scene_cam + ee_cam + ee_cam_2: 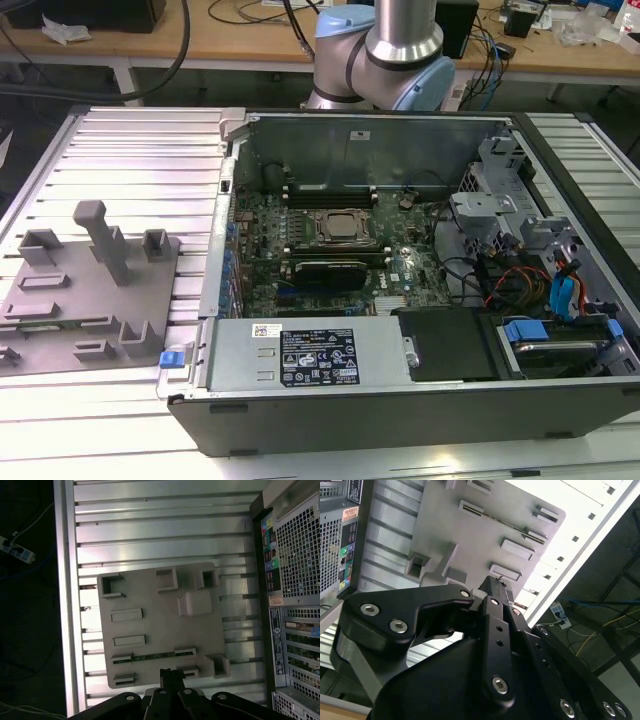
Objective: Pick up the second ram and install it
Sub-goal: 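Reach for the second ram, then pick up the second ram and move it above second insertion slot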
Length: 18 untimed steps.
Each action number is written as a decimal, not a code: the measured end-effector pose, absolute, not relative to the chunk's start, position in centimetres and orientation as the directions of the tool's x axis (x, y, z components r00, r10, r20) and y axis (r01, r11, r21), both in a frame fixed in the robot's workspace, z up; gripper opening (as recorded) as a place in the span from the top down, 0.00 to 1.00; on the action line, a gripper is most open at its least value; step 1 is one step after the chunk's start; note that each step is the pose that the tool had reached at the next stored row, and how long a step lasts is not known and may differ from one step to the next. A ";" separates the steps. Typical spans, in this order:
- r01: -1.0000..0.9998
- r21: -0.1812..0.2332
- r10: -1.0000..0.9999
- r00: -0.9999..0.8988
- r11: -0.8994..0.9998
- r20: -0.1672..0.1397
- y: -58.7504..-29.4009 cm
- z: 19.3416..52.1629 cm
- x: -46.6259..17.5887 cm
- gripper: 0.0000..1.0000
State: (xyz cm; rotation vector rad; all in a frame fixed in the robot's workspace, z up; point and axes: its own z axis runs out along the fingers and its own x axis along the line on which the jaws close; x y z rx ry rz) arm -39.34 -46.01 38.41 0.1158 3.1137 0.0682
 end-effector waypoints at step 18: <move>-0.063 0.042 -0.062 -0.998 0.997 -0.023 -46.0 38.4 -39.3 0.89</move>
